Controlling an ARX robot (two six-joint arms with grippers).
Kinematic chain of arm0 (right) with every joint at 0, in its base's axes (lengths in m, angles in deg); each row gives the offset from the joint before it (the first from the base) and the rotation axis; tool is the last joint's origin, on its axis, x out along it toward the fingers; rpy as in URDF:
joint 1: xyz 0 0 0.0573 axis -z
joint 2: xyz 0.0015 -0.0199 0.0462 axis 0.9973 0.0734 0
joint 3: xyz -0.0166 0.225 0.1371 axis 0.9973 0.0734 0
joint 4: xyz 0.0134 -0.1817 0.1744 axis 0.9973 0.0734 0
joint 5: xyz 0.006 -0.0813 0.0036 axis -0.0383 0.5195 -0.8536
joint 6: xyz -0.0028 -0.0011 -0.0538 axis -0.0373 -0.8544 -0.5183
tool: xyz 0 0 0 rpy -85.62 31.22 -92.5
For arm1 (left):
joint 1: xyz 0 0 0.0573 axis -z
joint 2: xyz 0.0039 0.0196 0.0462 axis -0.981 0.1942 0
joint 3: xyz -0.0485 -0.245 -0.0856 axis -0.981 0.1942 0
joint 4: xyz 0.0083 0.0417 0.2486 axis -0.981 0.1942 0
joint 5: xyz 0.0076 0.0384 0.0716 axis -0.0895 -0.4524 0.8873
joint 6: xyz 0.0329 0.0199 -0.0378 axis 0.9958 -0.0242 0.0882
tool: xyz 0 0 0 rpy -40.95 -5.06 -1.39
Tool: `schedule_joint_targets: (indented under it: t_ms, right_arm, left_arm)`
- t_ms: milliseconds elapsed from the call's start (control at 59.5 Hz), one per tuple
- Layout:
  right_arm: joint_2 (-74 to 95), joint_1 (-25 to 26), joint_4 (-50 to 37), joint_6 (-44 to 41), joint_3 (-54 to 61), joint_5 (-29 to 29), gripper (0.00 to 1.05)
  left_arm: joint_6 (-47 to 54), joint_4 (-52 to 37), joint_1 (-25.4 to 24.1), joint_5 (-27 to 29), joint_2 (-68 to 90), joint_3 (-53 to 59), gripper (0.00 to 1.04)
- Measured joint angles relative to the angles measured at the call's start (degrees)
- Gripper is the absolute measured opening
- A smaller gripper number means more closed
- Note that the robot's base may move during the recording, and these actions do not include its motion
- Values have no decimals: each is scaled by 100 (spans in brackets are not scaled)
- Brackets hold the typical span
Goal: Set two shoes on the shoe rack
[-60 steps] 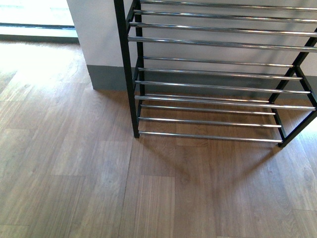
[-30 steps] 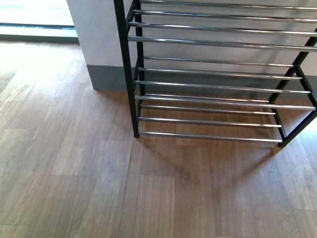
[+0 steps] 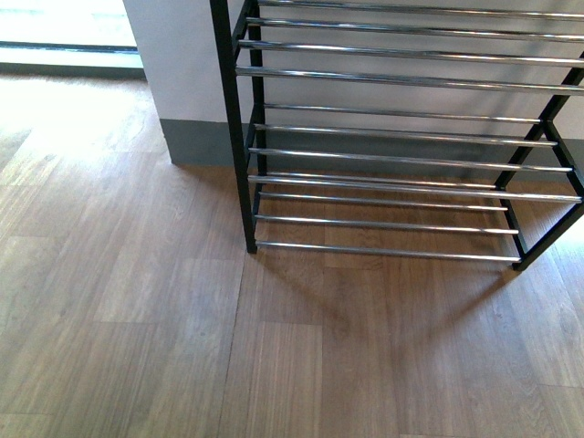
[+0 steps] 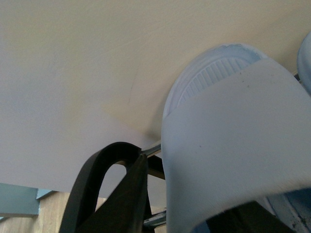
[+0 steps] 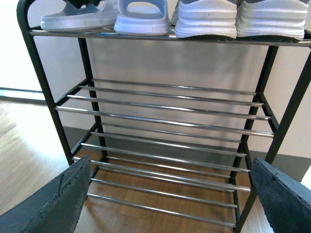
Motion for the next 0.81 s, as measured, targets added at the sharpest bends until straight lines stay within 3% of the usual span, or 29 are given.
schedule_joint_targets:
  t_ms: [185,353,588,806]
  right_arm:
    - [0,0,0,0,0,0,96]
    - [0,0,0,0,0,0,96]
    - [0,0,0,0,0,0,96]
    - [0,0,0,0,0,0,96]
  left_arm:
    - [55,-208,0,-48,-227,247,69]
    - [-142,-826,50,-74,-1340,2065,97]
    - [-662,-1331,118,-214,-2588,3783,95]
    - [-1294,-2369,142,-348,-4079,5984,95]
